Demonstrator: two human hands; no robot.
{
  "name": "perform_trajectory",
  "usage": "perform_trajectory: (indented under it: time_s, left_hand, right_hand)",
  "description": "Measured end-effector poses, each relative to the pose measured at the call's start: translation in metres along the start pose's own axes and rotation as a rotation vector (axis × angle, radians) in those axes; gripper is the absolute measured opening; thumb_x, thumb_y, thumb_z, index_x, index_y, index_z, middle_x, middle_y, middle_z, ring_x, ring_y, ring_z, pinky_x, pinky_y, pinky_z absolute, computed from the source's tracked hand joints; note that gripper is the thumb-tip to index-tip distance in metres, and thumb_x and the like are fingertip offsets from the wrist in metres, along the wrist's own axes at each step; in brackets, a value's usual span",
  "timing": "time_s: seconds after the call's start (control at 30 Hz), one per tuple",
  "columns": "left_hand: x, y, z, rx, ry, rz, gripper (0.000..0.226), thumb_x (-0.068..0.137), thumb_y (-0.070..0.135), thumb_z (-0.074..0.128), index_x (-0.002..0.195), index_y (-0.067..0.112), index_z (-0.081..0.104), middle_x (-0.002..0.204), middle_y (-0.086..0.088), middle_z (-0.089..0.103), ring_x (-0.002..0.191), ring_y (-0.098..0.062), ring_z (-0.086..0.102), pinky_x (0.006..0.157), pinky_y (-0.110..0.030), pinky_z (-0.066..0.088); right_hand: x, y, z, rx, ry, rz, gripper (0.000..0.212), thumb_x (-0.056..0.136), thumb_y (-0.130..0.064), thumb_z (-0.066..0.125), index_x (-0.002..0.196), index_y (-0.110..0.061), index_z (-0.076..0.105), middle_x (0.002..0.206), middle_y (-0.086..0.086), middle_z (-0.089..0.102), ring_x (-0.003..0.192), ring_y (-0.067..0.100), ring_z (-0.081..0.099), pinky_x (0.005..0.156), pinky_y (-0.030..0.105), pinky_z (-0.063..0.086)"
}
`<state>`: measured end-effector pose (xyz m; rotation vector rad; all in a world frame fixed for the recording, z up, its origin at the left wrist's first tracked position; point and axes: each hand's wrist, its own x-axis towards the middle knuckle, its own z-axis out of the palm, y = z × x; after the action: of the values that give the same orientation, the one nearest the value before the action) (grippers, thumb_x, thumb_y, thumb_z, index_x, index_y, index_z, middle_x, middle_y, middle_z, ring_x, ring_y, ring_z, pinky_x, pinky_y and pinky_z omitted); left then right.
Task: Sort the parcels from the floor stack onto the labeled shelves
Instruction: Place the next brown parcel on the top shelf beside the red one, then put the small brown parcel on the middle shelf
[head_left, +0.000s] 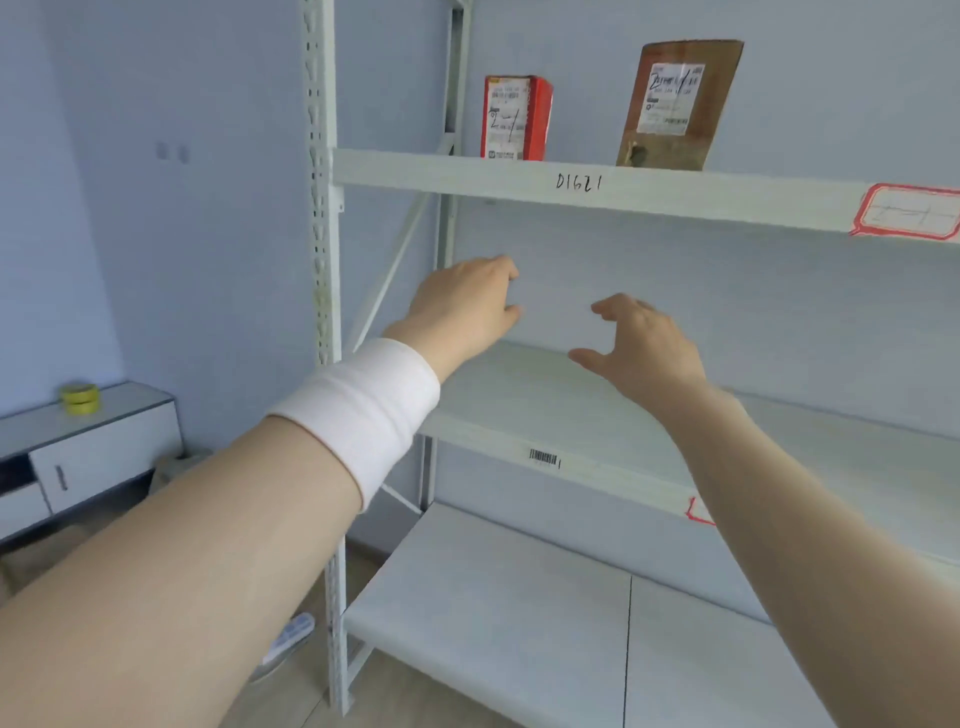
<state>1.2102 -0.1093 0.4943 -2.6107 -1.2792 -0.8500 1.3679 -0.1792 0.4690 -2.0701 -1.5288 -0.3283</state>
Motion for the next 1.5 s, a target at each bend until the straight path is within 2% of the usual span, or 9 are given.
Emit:
perform_trajectory:
  time_s: [0.17,0.37,0.53,0.77,0.9,1.03,1.23,1.37,1.5]
  left_hand:
    - [-0.093,-0.019,0.038,0.063,-0.202,-0.145,0.042,0.095,0.031,0.047,0.134,0.016,0.043,0.135,-0.006,0.051,0.121,-0.027,0.050,0.091,-0.032,0.040]
    - [-0.207,-0.037,0.063,0.109,-0.334,-0.240,0.039,0.096,0.031,0.046,0.130,0.013,0.047,0.131,-0.008,0.055,0.117,-0.029,0.054,0.090,-0.035,0.042]
    - [-0.311,-0.051,0.079,0.096,-0.435,-0.332,0.033,0.095,0.031,0.048,0.121,0.012,0.054,0.116,-0.009,0.063,0.103,-0.031,0.060,0.076,-0.033,0.042]
    - [-0.495,-0.064,0.113,-0.006,-0.678,-0.512,0.038,0.094,0.029,0.046,0.128,0.012,0.049,0.127,-0.008,0.058,0.115,-0.029,0.055,0.095,-0.035,0.040]
    - [-0.598,-0.057,0.121,-0.057,-0.798,-0.649,0.036,0.095,0.029,0.044,0.127,0.011,0.049,0.126,-0.006,0.058,0.114,-0.027,0.055,0.094,-0.033,0.039]
    - [-0.687,-0.039,0.118,-0.114,-0.887,-0.800,0.038,0.096,0.030,0.043,0.131,0.014,0.046,0.127,-0.004,0.058,0.115,-0.025,0.055,0.094,-0.031,0.038]
    - [-0.820,-0.004,0.106,-0.150,-0.953,-1.127,0.039,0.097,0.028,0.041,0.135,0.018,0.043,0.131,-0.002,0.055,0.117,-0.023,0.054,0.095,-0.032,0.040]
    - [-0.900,0.029,0.081,-0.208,-0.976,-1.337,0.033,0.095,0.020,0.039,0.125,0.014,0.050,0.126,-0.003,0.057,0.113,-0.024,0.055,0.090,-0.031,0.041]
    - [-0.960,0.042,0.049,-0.226,-0.912,-1.511,0.032,0.094,0.018,0.040,0.123,0.014,0.051,0.124,-0.003,0.059,0.109,-0.022,0.058,0.087,-0.028,0.042]
  right_hand:
    - [-0.080,-0.003,0.060,0.040,-0.219,-0.025,0.059,0.085,-0.036,0.065,0.135,-0.016,0.042,0.136,0.004,0.049,0.126,0.026,0.044,0.097,0.036,0.039]
    - [-0.187,-0.012,0.111,0.042,-0.472,-0.009,0.059,0.087,-0.037,0.062,0.137,-0.015,0.038,0.136,0.006,0.048,0.126,0.025,0.045,0.103,0.037,0.037]
    - [-0.281,-0.035,0.143,0.014,-0.640,-0.021,0.057,0.089,-0.036,0.059,0.138,-0.016,0.038,0.135,0.005,0.049,0.126,0.024,0.044,0.101,0.033,0.035]
    - [-0.448,-0.071,0.181,-0.021,-0.881,-0.034,0.057,0.088,-0.038,0.059,0.138,-0.018,0.039,0.131,0.005,0.052,0.124,0.024,0.046,0.101,0.033,0.036]
    - [-0.540,-0.084,0.197,-0.059,-1.063,-0.068,0.056,0.090,-0.038,0.056,0.138,-0.019,0.036,0.134,0.003,0.049,0.128,0.022,0.042,0.102,0.031,0.033]
    - [-0.624,-0.089,0.202,-0.115,-1.192,-0.190,0.053,0.092,-0.037,0.052,0.138,-0.019,0.035,0.136,0.003,0.047,0.130,0.020,0.040,0.105,0.031,0.030]
    - [-0.743,-0.084,0.197,-0.208,-1.387,-0.448,0.048,0.094,-0.033,0.047,0.138,-0.019,0.034,0.136,0.003,0.045,0.131,0.021,0.037,0.111,0.035,0.024]
    - [-0.797,-0.090,0.185,-0.205,-1.452,-0.550,0.042,0.094,-0.024,0.043,0.135,-0.019,0.038,0.132,0.001,0.048,0.128,0.020,0.040,0.109,0.034,0.025]
    - [-0.829,-0.121,0.176,-0.219,-1.438,-0.715,0.041,0.093,-0.022,0.043,0.134,-0.017,0.040,0.130,0.002,0.049,0.125,0.021,0.041,0.107,0.033,0.027]
